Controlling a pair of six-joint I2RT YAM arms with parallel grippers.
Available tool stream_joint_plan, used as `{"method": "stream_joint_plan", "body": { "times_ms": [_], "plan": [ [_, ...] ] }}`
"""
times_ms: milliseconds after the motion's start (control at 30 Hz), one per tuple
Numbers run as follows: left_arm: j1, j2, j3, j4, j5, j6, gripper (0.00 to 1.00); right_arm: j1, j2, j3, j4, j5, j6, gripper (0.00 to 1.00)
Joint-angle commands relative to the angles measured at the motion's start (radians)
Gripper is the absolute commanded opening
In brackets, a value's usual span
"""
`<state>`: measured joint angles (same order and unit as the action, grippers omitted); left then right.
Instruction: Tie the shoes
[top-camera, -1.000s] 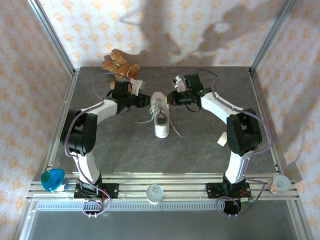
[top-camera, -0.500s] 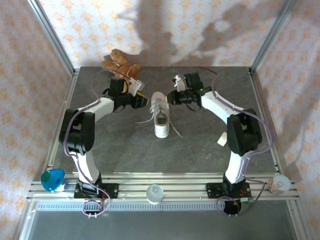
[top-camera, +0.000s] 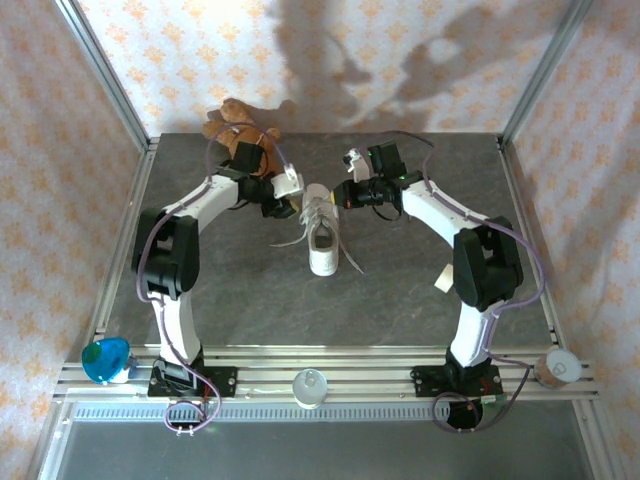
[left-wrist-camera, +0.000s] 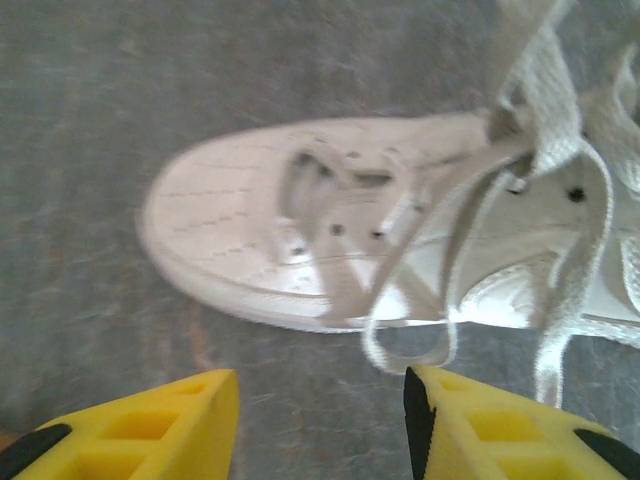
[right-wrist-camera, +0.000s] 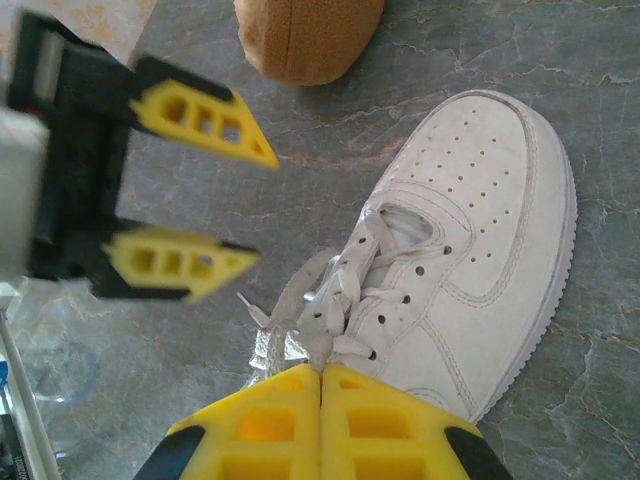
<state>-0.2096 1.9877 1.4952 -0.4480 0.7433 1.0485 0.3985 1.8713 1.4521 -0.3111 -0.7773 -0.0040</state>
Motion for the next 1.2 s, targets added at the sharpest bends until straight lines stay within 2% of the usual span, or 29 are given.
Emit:
{"method": "stream_joint_plan", "body": {
  "times_ms": [0, 233, 333, 600, 767, 967, 1167],
  "plan": [
    [-0.032, 0.034, 0.065, -0.1, -0.01, 0.117, 0.49, -0.005, 0.018, 0.041, -0.013, 0.001, -0.028, 0.0],
    [-0.055, 0.09, 0.117, -0.111, -0.003, 0.123, 0.49, -0.005, 0.023, 0.052, -0.024, -0.002, -0.042, 0.0],
    [-0.058, 0.106, 0.135, -0.121, -0.015, 0.13, 0.45, -0.006, 0.028, 0.058, -0.027, -0.004, -0.046, 0.0],
    [-0.062, 0.061, 0.103, -0.173, 0.033, 0.131, 0.0, -0.006, 0.045, 0.086, -0.012, 0.013, -0.02, 0.0],
    [-0.069, -0.028, 0.004, -0.19, -0.016, 0.113, 0.0, -0.005, 0.054, 0.093, -0.006, 0.037, -0.002, 0.0],
    [-0.084, -0.177, -0.13, -0.185, -0.093, 0.0, 0.0, -0.005, 0.058, 0.1, -0.001, 0.047, 0.011, 0.0],
    [-0.152, -0.297, -0.232, -0.192, -0.174, -0.114, 0.0, 0.007, 0.086, 0.134, 0.0, 0.035, 0.014, 0.0]
  ]
}}
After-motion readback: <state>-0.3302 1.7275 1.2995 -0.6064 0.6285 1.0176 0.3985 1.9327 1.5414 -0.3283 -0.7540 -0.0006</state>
